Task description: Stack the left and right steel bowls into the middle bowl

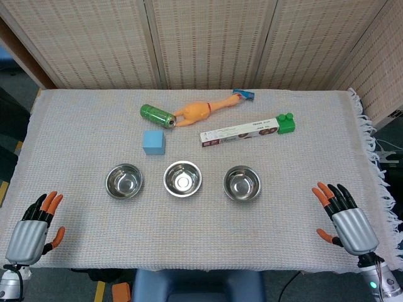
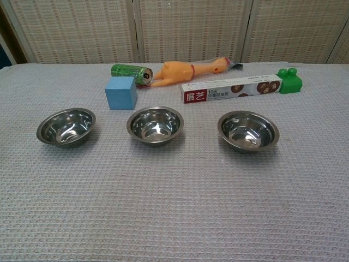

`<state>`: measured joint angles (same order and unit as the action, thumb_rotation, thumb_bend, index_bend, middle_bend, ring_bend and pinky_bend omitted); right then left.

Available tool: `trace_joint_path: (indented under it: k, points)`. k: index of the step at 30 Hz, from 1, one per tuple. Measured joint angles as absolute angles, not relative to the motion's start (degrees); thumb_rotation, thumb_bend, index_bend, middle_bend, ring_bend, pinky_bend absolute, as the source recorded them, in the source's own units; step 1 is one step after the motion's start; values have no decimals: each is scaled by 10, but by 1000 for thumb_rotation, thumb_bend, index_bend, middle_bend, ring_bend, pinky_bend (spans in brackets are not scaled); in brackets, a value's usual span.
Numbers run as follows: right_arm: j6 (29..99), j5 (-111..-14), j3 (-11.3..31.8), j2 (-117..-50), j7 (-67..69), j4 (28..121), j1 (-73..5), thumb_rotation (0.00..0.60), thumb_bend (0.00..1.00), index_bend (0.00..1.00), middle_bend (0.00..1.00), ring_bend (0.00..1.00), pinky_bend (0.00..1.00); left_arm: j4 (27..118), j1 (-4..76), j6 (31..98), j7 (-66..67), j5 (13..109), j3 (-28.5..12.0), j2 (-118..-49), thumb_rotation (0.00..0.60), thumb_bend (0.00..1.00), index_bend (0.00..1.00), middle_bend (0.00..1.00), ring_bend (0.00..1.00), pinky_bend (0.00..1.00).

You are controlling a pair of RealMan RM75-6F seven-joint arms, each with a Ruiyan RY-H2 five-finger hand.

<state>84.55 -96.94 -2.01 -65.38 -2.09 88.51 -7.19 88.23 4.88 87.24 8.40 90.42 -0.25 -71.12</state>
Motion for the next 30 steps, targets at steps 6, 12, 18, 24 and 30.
trace_joint_path:
  k: [6,12,18,24,30]
  points:
    - [841,-960,-17,-652,-18,886,-72,600,76,0,0,0,0,882,53,861,102,903,-2,-720,600,418,0,143,181,464]
    - [830,-947,-12,-656,-23,883,-75,600,76,0,0,0,0,842,85,846,150,925,-12,-766,600,420,86,823,889,996]
    - [818,-936,-9,-662,-36,883,-79,600,76,0,0,0,0,772,141,808,155,951,-26,-839,600,421,197,1000,1000,1000]
    - [806,-921,-5,-664,-41,882,-82,600,75,0,0,0,0,682,190,750,175,940,-43,-916,600,421,132,1000,1000,1000]
    - [802,-910,0,-663,-41,882,-83,600,76,0,0,0,0,626,216,737,192,928,-55,-963,600,419,213,1000,1000,1000]
